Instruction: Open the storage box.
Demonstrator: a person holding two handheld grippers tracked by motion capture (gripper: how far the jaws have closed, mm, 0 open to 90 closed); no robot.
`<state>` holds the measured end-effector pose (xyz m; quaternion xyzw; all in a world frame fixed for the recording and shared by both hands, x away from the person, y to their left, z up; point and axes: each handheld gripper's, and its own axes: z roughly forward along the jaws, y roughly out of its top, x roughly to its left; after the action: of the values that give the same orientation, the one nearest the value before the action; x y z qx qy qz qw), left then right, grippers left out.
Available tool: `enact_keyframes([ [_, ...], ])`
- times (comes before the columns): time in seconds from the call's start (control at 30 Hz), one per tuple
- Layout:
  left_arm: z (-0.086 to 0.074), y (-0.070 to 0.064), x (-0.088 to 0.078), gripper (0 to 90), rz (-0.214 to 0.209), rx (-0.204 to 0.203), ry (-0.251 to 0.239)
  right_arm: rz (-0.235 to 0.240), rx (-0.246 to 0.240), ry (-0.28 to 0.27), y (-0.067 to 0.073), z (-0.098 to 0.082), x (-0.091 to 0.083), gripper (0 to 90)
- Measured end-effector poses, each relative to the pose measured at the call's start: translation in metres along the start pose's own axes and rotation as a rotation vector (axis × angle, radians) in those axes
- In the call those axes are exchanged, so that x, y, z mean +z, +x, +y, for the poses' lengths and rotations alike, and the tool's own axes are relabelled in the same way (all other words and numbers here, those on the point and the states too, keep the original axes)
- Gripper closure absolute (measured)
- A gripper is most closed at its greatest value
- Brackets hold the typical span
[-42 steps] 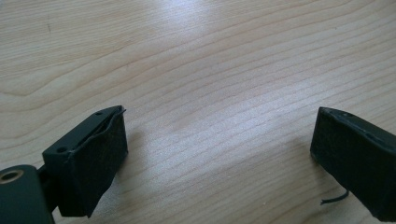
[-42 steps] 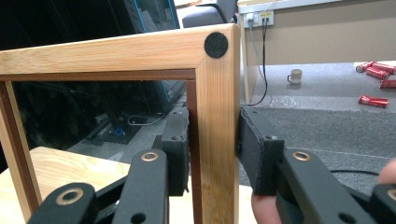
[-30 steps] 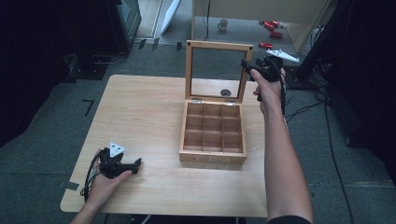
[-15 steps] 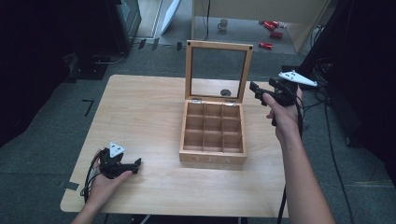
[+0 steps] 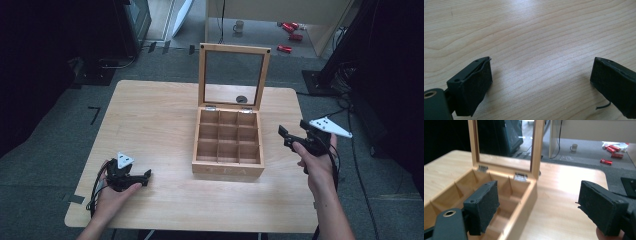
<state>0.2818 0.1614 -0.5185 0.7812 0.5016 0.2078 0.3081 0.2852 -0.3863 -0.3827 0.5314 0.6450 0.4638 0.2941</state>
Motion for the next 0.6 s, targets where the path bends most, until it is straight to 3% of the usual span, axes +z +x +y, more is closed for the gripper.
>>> enact_keyframes([
  [0.1,0.000,0.000,0.000,3.9,0.002,-0.002,0.000,0.000,0.007,0.016,-0.005,-0.024,-0.010,16.3],
  [0.33,0.000,0.000,0.000,3.9,0.001,-0.001,0.001,-0.009,0.031,0.038,-0.012,-0.056,-0.022,16.1],
  [0.43,0.000,0.000,0.000,4.0,0.001,-0.001,0.001,-0.005,0.047,0.074,-0.015,-0.077,-0.027,14.1],
  [0.6,0.000,0.000,0.000,3.9,0.001,-0.001,0.000,-0.020,0.065,0.105,-0.019,-0.098,-0.031,14.1],
])
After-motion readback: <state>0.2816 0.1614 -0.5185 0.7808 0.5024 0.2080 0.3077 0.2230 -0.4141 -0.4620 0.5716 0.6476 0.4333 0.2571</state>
